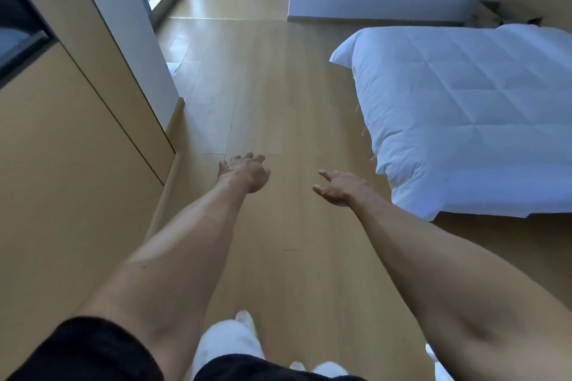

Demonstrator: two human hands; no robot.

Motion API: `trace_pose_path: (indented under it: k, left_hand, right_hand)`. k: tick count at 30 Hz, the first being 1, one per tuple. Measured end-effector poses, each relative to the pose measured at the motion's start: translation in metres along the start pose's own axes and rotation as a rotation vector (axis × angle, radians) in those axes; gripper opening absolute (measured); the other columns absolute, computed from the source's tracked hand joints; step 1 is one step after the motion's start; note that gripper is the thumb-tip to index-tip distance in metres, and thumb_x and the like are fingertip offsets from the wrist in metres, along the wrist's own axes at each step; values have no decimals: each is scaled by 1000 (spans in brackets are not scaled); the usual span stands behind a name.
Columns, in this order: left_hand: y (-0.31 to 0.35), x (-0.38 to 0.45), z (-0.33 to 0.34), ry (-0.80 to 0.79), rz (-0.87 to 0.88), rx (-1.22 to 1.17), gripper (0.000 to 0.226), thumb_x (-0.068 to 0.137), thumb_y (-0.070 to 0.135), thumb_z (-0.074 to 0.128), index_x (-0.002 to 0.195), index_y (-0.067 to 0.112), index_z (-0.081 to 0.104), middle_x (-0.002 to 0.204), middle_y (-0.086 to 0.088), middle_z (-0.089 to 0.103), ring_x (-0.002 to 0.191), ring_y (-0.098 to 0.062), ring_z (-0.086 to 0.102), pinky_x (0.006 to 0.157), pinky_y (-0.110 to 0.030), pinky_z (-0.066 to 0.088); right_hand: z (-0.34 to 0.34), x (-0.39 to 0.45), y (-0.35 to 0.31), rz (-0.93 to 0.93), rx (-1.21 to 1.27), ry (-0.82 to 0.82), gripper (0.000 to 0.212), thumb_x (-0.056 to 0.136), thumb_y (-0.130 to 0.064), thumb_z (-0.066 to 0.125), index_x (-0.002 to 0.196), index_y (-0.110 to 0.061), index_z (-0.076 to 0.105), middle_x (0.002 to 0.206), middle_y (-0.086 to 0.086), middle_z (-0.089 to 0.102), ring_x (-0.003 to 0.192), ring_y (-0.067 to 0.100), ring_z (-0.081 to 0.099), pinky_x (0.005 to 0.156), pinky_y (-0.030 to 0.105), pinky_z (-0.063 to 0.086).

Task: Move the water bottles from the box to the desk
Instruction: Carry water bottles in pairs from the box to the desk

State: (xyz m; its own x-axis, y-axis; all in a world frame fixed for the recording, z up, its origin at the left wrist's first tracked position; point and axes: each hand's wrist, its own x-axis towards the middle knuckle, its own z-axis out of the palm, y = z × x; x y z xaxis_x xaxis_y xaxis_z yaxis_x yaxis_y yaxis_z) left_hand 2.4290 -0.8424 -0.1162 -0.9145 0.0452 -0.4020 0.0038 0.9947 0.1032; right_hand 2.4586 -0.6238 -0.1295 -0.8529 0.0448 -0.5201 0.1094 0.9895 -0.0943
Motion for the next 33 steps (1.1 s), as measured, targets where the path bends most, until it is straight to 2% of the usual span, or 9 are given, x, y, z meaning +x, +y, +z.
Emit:
trace_pose_path:
  k: [7,15,23,33]
  left_hand:
    - [3,131,-41,-2,38,16,58,104,54,32,158,33,25,166,3,22,152,-28,21,121,-51,13]
    - [-3,312,-114,-46,151,6,57,104,54,31,157,33,25,165,2,25,150,-26,25,121,-51,16]
    - [7,446,-171,-64,194,32,58,104,55,31,158,34,23,166,2,23,150,-26,24,121,-51,17]
    - [39,620,-237,-29,181,46,58,104,55,29,158,34,21,165,3,23,150,-26,23,121,-52,15]
  right_hand:
    - [-64,118,-14,35,-1,14,66,98,-64,32,157,-41,13,167,-4,13,153,23,14,121,49,18]
    - [-162,265,-44,133,22,-5,68,98,-65,32,157,-42,7,168,-4,5,154,24,8,122,51,13]
    - [-237,376,-52,181,49,-6,68,98,-65,32,157,-42,7,167,-4,6,154,23,8,122,51,14]
    - [-323,554,-44,107,77,14,69,98,-63,33,158,-38,10,167,-2,8,153,25,11,122,51,15]
